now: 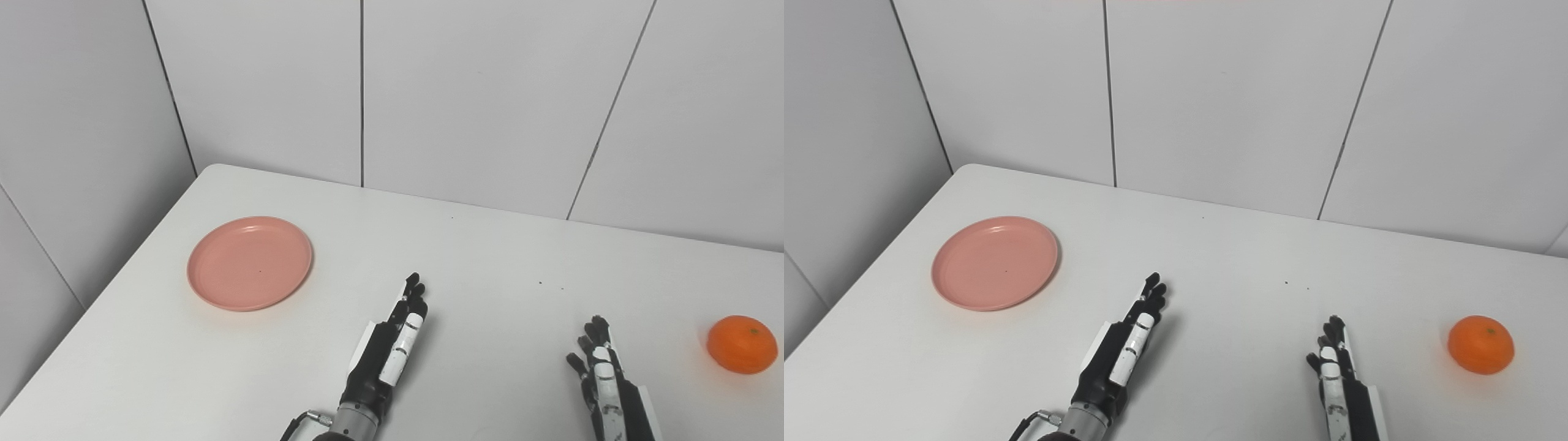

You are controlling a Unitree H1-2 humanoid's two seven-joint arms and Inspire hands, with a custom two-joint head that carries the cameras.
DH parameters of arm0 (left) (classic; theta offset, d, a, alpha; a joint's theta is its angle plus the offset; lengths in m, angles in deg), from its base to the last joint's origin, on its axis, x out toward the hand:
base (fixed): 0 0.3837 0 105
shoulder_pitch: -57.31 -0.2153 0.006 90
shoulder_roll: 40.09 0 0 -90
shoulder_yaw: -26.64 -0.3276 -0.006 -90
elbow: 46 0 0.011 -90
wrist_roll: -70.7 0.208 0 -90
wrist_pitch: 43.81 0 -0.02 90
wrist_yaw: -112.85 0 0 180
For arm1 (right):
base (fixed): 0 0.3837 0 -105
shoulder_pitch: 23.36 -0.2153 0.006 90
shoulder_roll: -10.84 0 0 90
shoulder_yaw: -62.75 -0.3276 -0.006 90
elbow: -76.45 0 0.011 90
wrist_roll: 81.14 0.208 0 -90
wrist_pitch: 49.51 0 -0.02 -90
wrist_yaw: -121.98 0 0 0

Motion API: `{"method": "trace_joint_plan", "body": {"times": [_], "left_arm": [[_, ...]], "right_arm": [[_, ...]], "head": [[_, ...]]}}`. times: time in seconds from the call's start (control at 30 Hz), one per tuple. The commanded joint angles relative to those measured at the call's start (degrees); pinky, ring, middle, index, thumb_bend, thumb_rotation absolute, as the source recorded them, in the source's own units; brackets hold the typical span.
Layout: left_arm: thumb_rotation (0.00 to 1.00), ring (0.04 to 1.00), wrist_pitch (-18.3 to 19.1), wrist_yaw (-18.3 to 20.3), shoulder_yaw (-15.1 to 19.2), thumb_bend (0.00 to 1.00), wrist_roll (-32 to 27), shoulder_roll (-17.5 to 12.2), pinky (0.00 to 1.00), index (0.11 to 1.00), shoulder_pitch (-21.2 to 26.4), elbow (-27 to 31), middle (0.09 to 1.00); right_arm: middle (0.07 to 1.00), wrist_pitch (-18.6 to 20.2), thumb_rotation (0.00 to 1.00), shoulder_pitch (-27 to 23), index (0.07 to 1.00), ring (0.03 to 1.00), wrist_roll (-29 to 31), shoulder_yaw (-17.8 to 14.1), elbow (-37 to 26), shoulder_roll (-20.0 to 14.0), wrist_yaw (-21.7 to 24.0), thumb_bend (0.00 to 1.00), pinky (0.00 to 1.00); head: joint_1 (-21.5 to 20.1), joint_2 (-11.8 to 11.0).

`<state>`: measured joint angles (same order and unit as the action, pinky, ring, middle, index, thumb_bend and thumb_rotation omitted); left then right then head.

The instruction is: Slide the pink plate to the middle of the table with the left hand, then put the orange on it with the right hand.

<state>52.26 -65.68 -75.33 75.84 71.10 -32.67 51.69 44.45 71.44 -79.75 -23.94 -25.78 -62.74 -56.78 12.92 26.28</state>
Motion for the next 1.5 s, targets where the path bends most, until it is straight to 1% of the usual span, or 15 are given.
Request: {"method": "trace_joint_plan", "body": {"times": [0.0,0.2,0.4,0.53,0.73,0.87,0.93,1.07,1.17,1.33,1.47], "left_arm": [[1.00,0.996,0.5,1.6,-0.4,0.41,-1.0,-0.1,1.00,0.988,2.1,2.4,0.999],[1.00,0.997,2.7,2.3,0.6,0.42,-2.0,-0.5,1.00,0.991,3.2,4.8,1.000],[1.00,1.000,3.6,3.1,1.8,0.43,-3.6,-1.7,1.00,0.993,4.7,6.8,1.000],[1.00,1.000,3.8,3.2,2.4,0.43,-3.5,-2.5,1.00,0.994,5.7,8.2,1.000],[1.00,0.981,4.8,2.9,4.3,0.46,-3.8,-3.9,0.98,0.977,7.1,10.4,0.996],[1.00,0.972,6.9,3.3,6.3,0.46,-6.1,-4.4,0.97,0.969,8.3,12.1,0.988],[1.00,0.976,8.2,3.4,7.4,0.47,-6.9,-4.9,0.98,0.971,9.0,13.1,0.988],[1.00,0.971,9.9,3.5,9.6,0.46,-8.4,-6.4,0.98,0.967,10.3,14.5,0.982],[1.00,0.952,12.2,3.2,11.5,0.46,-9.5,-7.4,0.97,0.957,11.6,15.8,0.968],[1.00,0.952,13.9,3.5,14.4,0.45,-11.7,-9.8,0.97,0.955,13.9,15.2,0.966],[1.00,0.950,13.8,3.4,15.7,0.44,-12.1,-11.5,0.96,0.950,15.1,14.5,0.963]], "right_arm": [[1.000,-1.6,1.00,-0.4,1.000,1.000,0.0,-0.3,-0.4,-0.1,0.0,0.34,1.00],[1.000,-1.8,1.00,-0.6,1.000,1.000,-0.2,-0.3,-0.1,-0.2,0.0,0.34,1.00],[1.000,-1.4,1.00,-0.7,1.000,1.000,0.1,-0.3,-0.4,-0.1,0.1,0.33,1.00],[1.000,-1.7,1.00,-0.8,1.000,1.000,-0.2,-0.3,-0.3,0.0,-0.1,0.32,1.00],[1.000,-1.4,1.00,-0.8,1.000,1.000,-0.5,-0.4,-0.3,0.1,-0.3,0.32,1.00],[1.000,-1.9,1.00,-1.0,1.000,1.000,-0.5,-0.4,0.2,0.0,-0.2,0.31,1.00],[1.000,-2.0,1.00,-1.1,1.000,1.000,-0.5,-0.4,0.4,0.0,-0.2,0.31,1.00],[1.000,-1.6,1.00,-1.2,1.000,1.000,-0.7,-0.3,0.3,0.0,-0.3,0.32,1.00],[1.000,-1.3,1.00,-1.2,1.000,1.000,-1.0,-0.2,0.2,-0.1,-0.3,0.32,1.00],[1.000,-1.1,1.00,-1.2,1.000,1.000,-0.4,-0.3,0.0,0.1,-0.3,0.31,1.00],[1.000,-1.6,1.00,-1.3,1.000,1.000,-0.4,-0.4,0.5,0.0,-0.3,0.31,1.00]], "head": [[0.1,0.0],[0.4,-0.1],[0.8,0.0],[1.1,-0.1],[1.3,-0.2],[1.7,-0.3],[1.7,-0.4],[1.7,-0.5],[1.8,-0.4],[1.7,-0.5],[2.0,-0.7]]}}
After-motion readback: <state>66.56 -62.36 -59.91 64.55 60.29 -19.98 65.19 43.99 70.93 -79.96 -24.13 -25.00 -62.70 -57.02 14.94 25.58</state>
